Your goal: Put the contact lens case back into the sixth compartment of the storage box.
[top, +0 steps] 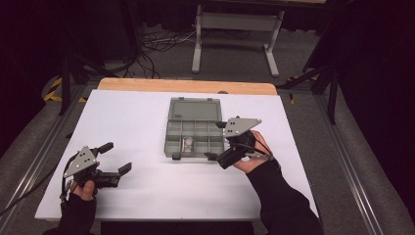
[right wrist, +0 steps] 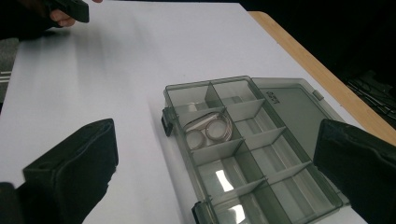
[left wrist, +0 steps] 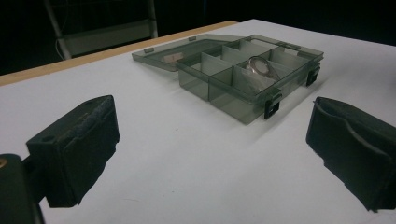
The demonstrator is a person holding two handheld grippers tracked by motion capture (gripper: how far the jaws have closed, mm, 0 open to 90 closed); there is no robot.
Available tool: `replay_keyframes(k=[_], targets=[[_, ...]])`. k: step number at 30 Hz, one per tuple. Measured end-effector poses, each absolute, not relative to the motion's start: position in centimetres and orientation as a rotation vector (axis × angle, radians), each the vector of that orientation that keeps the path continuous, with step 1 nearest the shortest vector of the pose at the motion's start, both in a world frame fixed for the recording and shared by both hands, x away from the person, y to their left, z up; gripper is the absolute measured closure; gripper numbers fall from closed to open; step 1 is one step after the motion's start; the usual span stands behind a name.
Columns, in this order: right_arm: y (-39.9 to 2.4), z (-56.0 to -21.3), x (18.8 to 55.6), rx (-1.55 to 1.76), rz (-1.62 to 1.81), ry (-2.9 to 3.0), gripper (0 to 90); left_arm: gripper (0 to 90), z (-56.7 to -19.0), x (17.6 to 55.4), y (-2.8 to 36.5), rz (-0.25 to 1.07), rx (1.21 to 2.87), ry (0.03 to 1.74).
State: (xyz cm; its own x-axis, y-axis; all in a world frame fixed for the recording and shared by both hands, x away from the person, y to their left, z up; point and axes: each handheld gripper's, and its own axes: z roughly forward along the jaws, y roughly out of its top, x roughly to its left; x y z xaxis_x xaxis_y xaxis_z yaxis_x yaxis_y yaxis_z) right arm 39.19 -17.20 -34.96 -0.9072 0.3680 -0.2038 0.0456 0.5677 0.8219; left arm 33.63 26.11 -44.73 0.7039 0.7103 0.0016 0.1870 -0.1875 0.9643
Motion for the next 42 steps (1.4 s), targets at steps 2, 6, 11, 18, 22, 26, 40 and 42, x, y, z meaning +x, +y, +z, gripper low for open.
replay_keyframes(k=[2,6,11,18,22,26,40,42], targets=[[-17.8,-35.2,38.7,0.352,1.278,2.438,0.7,3.5,-44.7,33.6,26.1,0.554,1.729,0.721],[-18.8,-35.7,37.8,0.375,1.298,2.407,0.7,3.5,-44.7,33.6,26.2,0.559,1.724,0.722],[-20.1,-36.5,36.9,0.407,1.328,2.369,0.8,3.5,-44.8,33.6,26.2,0.564,1.715,0.724],[-21.4,-37.7,36.1,0.443,1.359,2.341,0.8,3.5,-44.8,33.6,26.3,0.564,1.714,0.725],[-22.1,-38.4,35.8,0.459,1.388,2.316,0.8,3.5,-44.8,33.6,26.3,0.565,1.713,0.721],[-22.8,-39.2,35.5,0.485,1.415,2.298,0.8,3.5,-44.8,33.5,26.3,0.567,1.714,0.720],[-24.9,-41.6,34.6,0.563,1.464,2.251,0.8,3.5,-45.0,33.6,26.3,0.563,1.712,0.723],[-25.0,-42.0,34.5,0.571,1.467,2.250,0.8,3.5,-45.0,33.6,26.3,0.563,1.717,0.722]])
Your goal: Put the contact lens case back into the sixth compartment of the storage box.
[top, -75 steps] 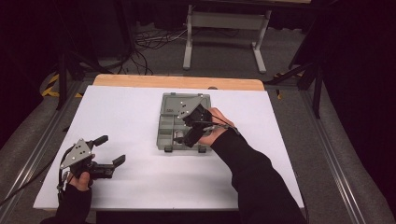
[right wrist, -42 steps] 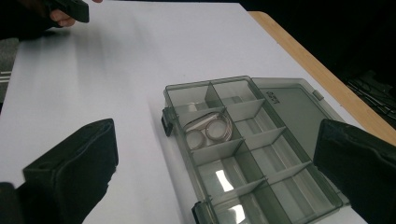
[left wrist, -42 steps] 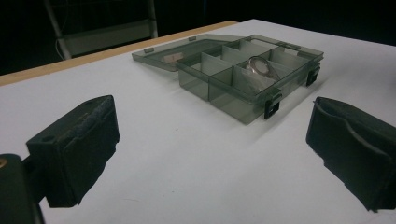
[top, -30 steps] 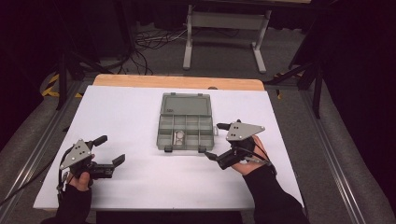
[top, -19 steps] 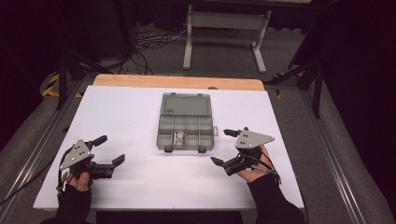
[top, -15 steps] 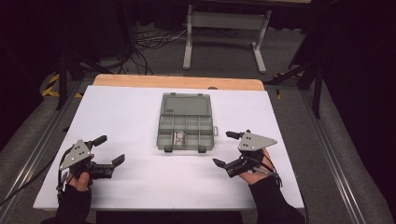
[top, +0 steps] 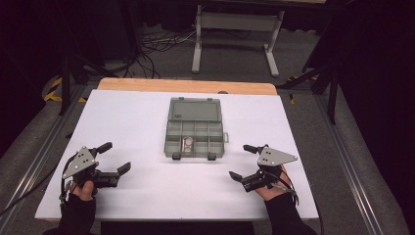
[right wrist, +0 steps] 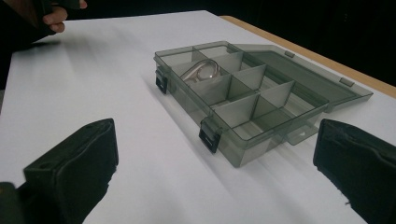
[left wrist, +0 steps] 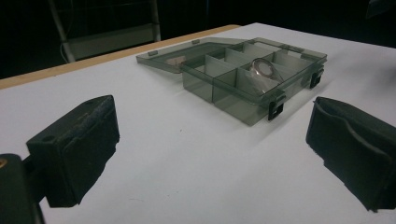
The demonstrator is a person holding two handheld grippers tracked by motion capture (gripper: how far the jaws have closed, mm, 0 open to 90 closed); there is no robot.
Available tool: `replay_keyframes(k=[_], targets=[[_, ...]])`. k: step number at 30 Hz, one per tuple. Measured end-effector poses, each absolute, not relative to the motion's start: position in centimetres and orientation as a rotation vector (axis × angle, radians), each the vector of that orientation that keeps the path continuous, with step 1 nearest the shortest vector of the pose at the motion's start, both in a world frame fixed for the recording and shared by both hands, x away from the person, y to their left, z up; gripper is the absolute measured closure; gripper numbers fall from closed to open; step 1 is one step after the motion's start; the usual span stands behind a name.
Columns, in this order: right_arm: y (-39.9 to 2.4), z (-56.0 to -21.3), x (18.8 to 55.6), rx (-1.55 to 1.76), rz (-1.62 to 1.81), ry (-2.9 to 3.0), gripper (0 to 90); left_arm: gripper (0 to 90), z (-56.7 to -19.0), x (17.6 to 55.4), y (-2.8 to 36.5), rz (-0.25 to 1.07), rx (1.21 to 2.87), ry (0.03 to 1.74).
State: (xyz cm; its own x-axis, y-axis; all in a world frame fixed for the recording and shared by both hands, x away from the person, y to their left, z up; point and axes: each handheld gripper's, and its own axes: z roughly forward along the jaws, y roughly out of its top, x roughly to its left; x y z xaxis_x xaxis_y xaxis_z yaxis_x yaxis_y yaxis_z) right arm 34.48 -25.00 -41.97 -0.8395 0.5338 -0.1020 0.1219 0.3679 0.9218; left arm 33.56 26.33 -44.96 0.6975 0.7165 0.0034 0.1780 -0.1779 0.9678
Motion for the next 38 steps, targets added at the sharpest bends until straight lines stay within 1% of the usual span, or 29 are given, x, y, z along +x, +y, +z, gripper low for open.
replay_keyframes(k=[17,38], targets=[[-26.0,-44.9,34.0,0.678,1.494,2.241,0.6,3.4,-45.5,33.7,26.3,0.563,1.722,0.722],[-26.0,-44.9,34.1,0.688,1.493,2.230,0.6,3.2,-45.7,33.8,26.5,0.561,1.713,0.738]])
